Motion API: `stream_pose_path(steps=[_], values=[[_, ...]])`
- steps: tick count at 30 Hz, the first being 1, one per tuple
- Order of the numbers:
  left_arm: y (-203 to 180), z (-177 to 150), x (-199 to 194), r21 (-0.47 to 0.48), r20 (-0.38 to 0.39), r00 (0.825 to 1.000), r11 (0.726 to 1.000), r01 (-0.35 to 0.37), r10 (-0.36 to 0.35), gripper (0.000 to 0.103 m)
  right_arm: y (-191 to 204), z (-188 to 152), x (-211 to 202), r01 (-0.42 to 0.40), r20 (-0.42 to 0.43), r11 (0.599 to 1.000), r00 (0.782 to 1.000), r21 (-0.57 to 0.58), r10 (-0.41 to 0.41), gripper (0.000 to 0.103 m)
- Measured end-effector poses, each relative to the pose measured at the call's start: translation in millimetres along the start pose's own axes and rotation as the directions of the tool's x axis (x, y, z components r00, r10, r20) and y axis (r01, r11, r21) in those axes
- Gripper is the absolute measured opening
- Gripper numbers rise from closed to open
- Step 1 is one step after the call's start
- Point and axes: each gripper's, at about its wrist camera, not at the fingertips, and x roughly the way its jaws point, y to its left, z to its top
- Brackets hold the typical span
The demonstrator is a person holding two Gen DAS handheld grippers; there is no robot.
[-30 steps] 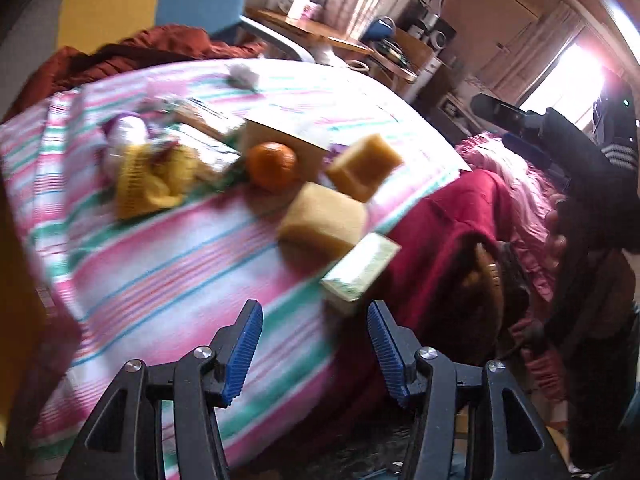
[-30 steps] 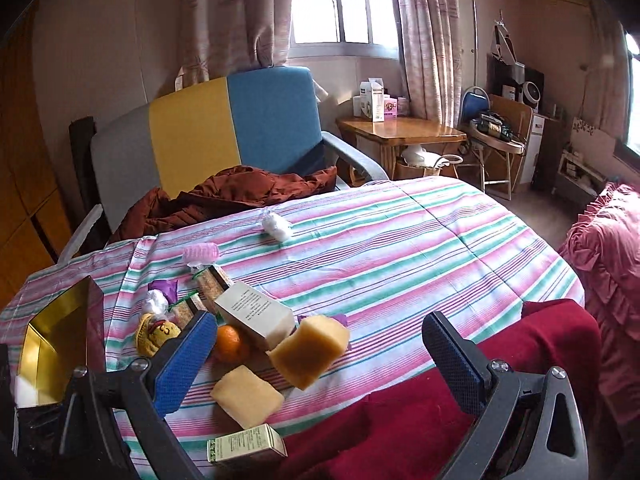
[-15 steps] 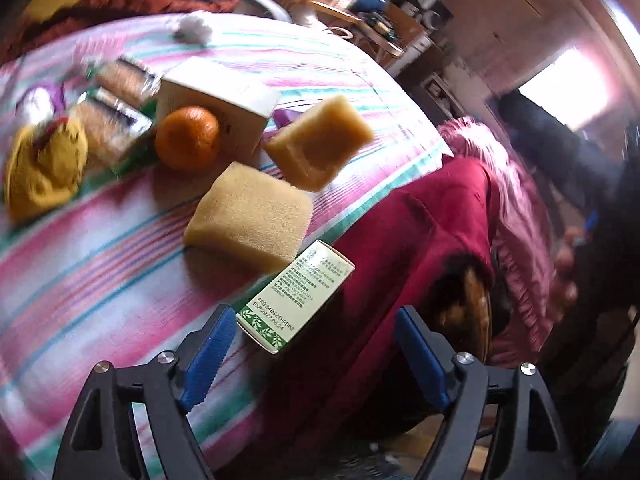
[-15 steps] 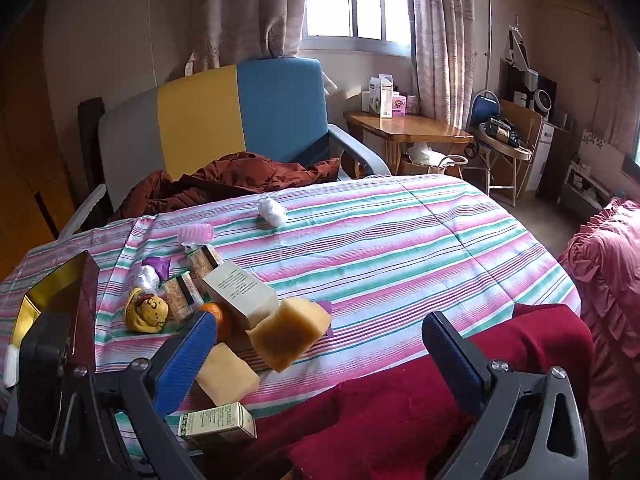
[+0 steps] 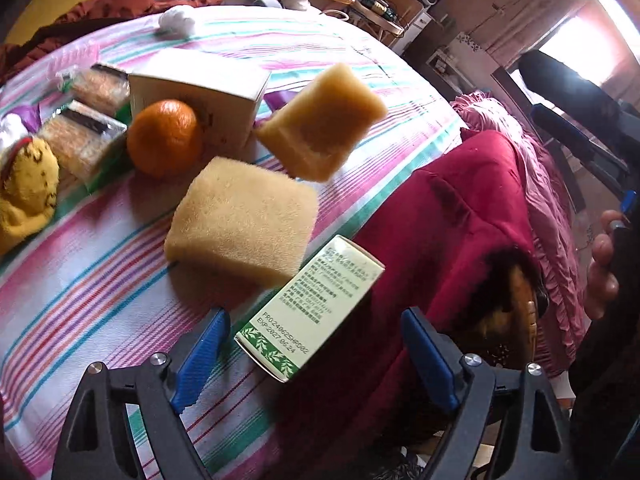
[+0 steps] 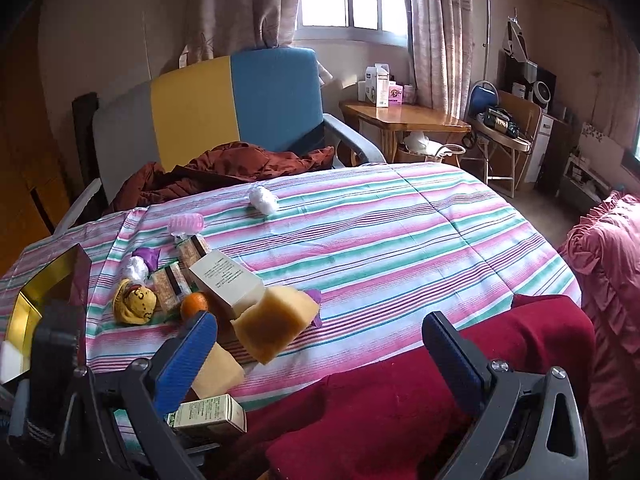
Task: Organize objects
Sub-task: 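Move left gripper to the green-white medicine box while right gripper approaches a yellow sponge, then grasp and lift the medicine box with left gripper while right gripper grasps the sponge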
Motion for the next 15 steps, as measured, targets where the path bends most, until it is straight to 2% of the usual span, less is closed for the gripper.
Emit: stream_pose_path(steps=[1,3,4,5,10,15], values=[[3,-2,0,-0.01,0.012,1.0,1.0,0.003,-0.003,0.087,0,0,1,0.001,-0.002,1.0,1.0,-0.001,-0.001,0.103],[7,-5,-2,-0.017,0.031,0.999,1.0,0.015,-0.014,0.071,1,0,1,0.003,-0.005,1.0,1.0,-0.009,-0.003,0.103],[10,-8,-3,-0.02,0.036,0.999,0.999,0.027,-0.027,0.048,1,1,1,0.005,-0.006,1.0,1.0,-0.013,-0.005,0.103],[12,-10,-5,-0.019,0.032,0.999,0.999,0.029,-0.029,0.035,2,1,2,0.006,-0.008,1.0,1.0,-0.015,-0.006,0.103],[24,-24,-26,-0.002,0.085,0.996,1.0,0.03,-0.03,0.033,6,0,6,0.0,-0.029,1.0,1.0,-0.026,-0.001,0.103],[34,-45,-59,0.04,0.13,0.992,0.999,0.002,-0.007,0.032,25,1,14,-0.044,-0.083,0.997,0.996,-0.07,0.038,0.103]])
